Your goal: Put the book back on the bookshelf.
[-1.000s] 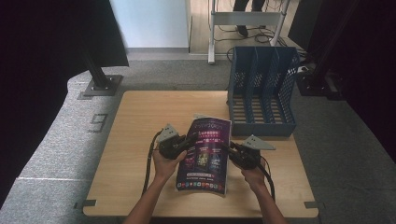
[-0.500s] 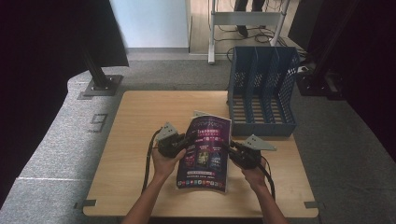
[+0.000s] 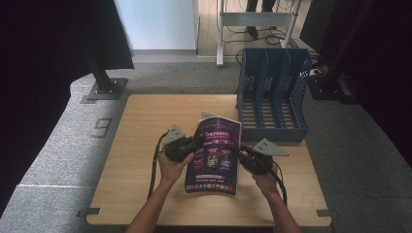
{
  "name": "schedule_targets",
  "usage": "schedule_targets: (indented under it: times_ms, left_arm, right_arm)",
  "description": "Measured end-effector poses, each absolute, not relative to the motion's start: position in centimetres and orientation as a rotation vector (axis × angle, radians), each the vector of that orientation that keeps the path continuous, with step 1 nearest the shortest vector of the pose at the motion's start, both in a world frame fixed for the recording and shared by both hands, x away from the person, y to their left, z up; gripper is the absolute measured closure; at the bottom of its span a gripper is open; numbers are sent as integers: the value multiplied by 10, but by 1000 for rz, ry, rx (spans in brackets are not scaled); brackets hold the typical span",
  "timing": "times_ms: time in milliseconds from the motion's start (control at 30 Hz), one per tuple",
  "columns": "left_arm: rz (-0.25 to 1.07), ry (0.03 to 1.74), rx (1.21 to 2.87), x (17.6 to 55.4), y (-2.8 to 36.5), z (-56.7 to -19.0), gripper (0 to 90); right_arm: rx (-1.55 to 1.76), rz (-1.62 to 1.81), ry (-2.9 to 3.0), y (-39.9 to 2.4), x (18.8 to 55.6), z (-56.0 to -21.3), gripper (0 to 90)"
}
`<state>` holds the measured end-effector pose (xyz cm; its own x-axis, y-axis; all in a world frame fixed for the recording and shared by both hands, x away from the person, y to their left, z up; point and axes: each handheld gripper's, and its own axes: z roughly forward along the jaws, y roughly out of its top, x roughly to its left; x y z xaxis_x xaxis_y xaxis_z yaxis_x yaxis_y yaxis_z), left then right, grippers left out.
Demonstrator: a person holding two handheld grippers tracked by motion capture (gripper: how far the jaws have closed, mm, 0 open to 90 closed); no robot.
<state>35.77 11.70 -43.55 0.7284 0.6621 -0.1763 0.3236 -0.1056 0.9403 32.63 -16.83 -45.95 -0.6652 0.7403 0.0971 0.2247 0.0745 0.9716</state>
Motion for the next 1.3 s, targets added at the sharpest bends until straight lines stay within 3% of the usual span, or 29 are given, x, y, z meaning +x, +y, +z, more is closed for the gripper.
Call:
schedule_targets:
  times_ms: [1300]
  left_arm:
    - [398, 767, 1716, 365, 116, -418, 860]
  right_arm:
    - [882, 1615, 1868, -164, 331, -450, 777]
